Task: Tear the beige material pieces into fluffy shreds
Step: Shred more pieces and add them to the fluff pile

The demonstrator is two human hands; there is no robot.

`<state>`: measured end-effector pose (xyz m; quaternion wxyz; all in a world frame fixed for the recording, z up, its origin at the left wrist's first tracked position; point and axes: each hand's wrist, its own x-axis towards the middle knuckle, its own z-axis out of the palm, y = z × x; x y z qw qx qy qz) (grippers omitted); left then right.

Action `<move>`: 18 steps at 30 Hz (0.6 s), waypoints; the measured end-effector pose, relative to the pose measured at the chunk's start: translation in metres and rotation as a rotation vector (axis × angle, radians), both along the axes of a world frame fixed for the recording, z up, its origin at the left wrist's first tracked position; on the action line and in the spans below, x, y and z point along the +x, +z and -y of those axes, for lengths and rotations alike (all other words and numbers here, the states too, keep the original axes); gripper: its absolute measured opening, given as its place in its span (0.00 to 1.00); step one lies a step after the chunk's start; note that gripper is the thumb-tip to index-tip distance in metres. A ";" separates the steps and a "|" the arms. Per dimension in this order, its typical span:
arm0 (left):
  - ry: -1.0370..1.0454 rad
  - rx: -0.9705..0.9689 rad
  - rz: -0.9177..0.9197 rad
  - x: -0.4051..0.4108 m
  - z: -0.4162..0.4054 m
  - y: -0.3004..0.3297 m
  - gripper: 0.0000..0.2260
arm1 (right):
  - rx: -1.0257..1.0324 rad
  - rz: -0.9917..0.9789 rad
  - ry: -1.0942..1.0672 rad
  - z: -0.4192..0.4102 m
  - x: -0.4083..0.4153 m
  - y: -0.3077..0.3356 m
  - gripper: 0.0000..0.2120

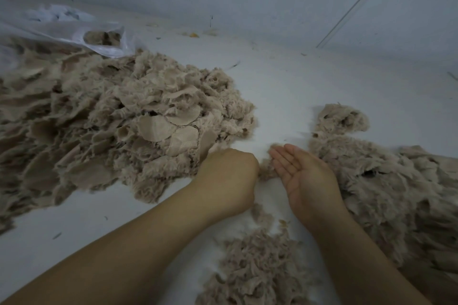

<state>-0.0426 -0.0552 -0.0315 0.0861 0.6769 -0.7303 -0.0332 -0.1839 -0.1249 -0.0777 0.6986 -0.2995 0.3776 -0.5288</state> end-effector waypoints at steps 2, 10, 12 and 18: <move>0.015 0.027 -0.041 0.001 0.001 -0.002 0.14 | -0.001 0.001 -0.001 0.000 0.001 0.000 0.12; 0.084 -0.197 -0.039 -0.020 0.021 -0.027 0.07 | -0.024 -0.046 -0.025 -0.002 0.006 0.001 0.10; 0.099 -0.187 -0.015 -0.021 0.024 -0.028 0.04 | -0.030 -0.044 -0.021 -0.002 0.006 0.001 0.10; 0.053 -0.221 -0.069 -0.023 0.018 -0.027 0.04 | -0.040 -0.032 -0.013 -0.003 0.004 0.000 0.11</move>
